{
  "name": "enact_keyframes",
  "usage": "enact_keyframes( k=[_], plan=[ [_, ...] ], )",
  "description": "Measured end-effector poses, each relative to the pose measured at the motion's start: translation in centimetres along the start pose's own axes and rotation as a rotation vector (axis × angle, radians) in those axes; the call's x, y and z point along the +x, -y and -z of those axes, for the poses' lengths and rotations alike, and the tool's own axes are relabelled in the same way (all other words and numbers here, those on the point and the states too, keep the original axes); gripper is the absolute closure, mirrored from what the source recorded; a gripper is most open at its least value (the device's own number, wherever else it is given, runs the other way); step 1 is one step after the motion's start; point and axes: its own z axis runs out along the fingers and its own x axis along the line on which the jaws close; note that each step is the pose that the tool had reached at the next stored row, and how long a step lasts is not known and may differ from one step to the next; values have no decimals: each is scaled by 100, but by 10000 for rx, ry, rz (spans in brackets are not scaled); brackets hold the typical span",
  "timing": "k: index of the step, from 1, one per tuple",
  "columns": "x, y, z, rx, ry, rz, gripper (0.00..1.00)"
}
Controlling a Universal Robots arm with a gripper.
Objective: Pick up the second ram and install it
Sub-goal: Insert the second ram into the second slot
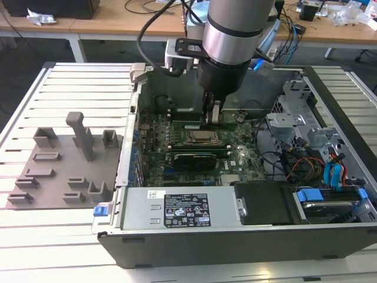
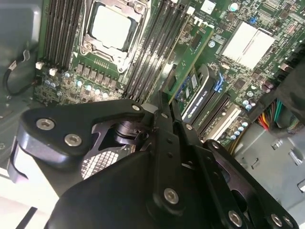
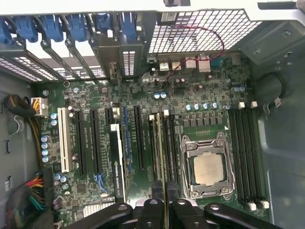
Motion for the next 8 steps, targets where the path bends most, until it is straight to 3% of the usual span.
enact_keyframes(
  k=[8],
  plan=[
    [18, 13, -180, 0, 0, 0, 86]
  ],
)
